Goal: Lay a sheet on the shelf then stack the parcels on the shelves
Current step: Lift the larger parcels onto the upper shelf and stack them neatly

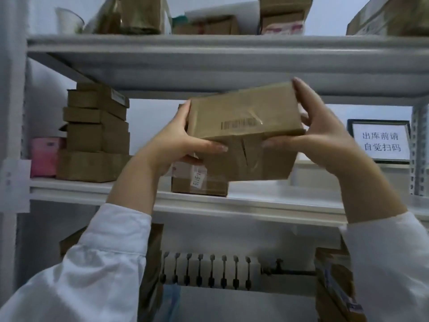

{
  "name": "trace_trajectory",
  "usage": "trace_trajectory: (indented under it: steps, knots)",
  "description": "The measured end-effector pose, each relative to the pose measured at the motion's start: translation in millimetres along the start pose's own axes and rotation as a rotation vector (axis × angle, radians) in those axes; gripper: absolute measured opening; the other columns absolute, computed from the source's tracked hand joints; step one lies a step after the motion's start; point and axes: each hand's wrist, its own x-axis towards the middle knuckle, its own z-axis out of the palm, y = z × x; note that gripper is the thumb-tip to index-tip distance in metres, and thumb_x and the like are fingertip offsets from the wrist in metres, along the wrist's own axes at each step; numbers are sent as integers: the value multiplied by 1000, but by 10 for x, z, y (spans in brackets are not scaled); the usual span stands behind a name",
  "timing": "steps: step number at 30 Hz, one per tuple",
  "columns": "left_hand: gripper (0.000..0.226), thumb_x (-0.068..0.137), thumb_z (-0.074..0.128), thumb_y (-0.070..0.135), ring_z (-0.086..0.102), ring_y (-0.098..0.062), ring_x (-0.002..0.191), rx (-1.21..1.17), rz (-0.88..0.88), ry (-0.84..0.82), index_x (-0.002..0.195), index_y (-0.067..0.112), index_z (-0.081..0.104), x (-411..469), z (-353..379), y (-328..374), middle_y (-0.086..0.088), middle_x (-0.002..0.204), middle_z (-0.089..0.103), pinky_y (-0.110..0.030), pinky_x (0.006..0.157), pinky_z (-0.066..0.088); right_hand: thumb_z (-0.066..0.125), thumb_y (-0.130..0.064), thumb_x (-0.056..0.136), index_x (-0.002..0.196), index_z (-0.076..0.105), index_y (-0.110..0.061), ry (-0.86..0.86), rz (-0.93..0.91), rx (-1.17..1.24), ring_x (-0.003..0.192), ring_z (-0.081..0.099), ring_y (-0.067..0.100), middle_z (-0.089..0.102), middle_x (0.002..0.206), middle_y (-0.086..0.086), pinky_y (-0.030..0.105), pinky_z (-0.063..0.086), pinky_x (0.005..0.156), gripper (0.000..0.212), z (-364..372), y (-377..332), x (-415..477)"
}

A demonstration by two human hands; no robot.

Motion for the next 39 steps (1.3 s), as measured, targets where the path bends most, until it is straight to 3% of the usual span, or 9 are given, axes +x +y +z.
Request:
trace_trajectory:
  steps: [3,5,10,14,19,30,34,37,39]
  knots:
    - [117,48,88,23,52,-12,116,8,158,78,138,44,17,120,-90,162,16,121,47,-38,89,54,88,-19,60,149,14,-36,60,-152,-45,124,45,-2,39,133,-28,27,51,91,117,-42,-75,136]
    - [117,47,89,28,46,-11,122,57,258,130,133,51,13,212,-122,223,14,129,43,-41,99,48,85,-32,60,149,9,-37,112,-238,-98,133,38,0,34,146,-19,36,47,100,117,-44,-87,240]
    - [110,60,85,4,49,-2,116,106,384,194,140,37,16,491,-241,273,19,123,44,-34,91,54,83,-25,67,149,-2,-39,203,-253,-182,138,36,16,29,154,-5,48,41,106,119,90,12,549]
    - [110,64,82,1,50,6,102,163,365,233,142,39,13,708,-359,209,24,113,46,-17,79,50,81,-15,72,152,-2,-25,252,-233,-221,131,43,19,36,149,0,44,41,106,115,273,157,761]
    - [115,63,84,6,46,-12,118,196,342,235,144,39,9,1003,-523,20,8,128,43,-31,91,49,77,-19,77,152,3,-25,290,-191,-237,124,45,13,42,144,-1,23,39,99,106,484,308,1044]
    - [113,74,78,13,33,-18,134,269,190,245,150,32,-3,1613,-703,-329,-2,151,29,-29,99,36,80,-24,67,147,22,-21,271,33,-77,122,48,18,48,136,2,35,46,100,99,890,712,1607]
    - [99,78,71,37,38,-14,124,117,85,188,150,29,3,1650,-718,-455,4,140,37,-29,96,35,56,-25,91,121,50,-19,248,161,152,95,58,4,61,111,-6,12,47,71,31,970,820,1639]
    - [64,92,48,49,47,-20,118,-108,-64,256,146,27,22,1645,-700,-566,3,127,49,-37,99,37,40,-27,100,120,49,-28,204,256,193,83,52,-4,57,99,-16,12,41,60,22,1001,885,1681]
    - [47,95,39,51,57,-21,105,-182,-139,281,131,20,44,1641,-660,-642,0,107,60,-34,85,47,40,-33,100,115,50,-27,190,356,252,79,53,4,56,91,-15,21,40,60,19,1039,880,1706]
